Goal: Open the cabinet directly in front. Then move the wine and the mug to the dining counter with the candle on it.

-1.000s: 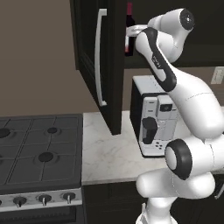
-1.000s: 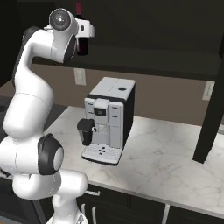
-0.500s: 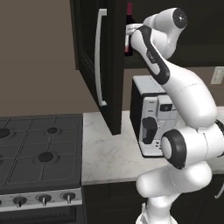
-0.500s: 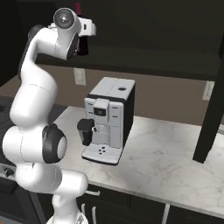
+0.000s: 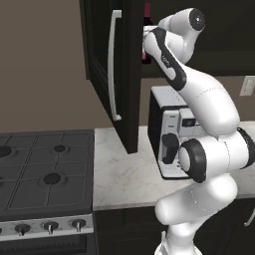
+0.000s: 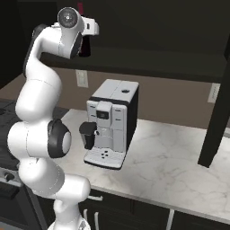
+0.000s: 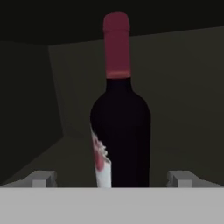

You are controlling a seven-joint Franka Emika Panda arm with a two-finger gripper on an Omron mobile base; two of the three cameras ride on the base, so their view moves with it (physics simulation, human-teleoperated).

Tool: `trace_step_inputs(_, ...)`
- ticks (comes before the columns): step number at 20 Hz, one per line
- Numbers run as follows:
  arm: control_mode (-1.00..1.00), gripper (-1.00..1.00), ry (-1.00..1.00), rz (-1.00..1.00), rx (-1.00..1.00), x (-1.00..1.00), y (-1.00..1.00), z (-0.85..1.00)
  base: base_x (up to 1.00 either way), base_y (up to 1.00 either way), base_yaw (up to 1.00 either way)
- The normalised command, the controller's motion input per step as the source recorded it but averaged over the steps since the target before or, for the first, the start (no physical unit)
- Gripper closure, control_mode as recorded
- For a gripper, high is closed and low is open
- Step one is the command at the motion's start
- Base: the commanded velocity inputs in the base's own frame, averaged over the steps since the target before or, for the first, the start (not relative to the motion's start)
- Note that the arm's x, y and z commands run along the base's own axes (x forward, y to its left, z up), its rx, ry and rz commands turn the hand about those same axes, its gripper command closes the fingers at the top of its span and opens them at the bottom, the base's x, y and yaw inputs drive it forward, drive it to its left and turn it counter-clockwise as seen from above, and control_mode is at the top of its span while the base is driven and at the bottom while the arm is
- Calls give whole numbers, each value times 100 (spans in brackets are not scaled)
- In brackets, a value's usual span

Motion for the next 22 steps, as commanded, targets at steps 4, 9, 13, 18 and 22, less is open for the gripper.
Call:
trace_step_inputs(4,-100,-100,0,0,0,15,10,0,0,0,0)
trace_step_inputs(9,-100,-100,0,0,0,12,4,0,0,0,0)
trace_step_inputs(13,-100,-100,0,0,0,14,0,0,0,0,0)
trace_step_inputs(18,-100,-100,0,0,0,20,1,0,0,0,0)
trace_step_inputs(22,-100,-100,0,0,0,18,1,0,0,0,0)
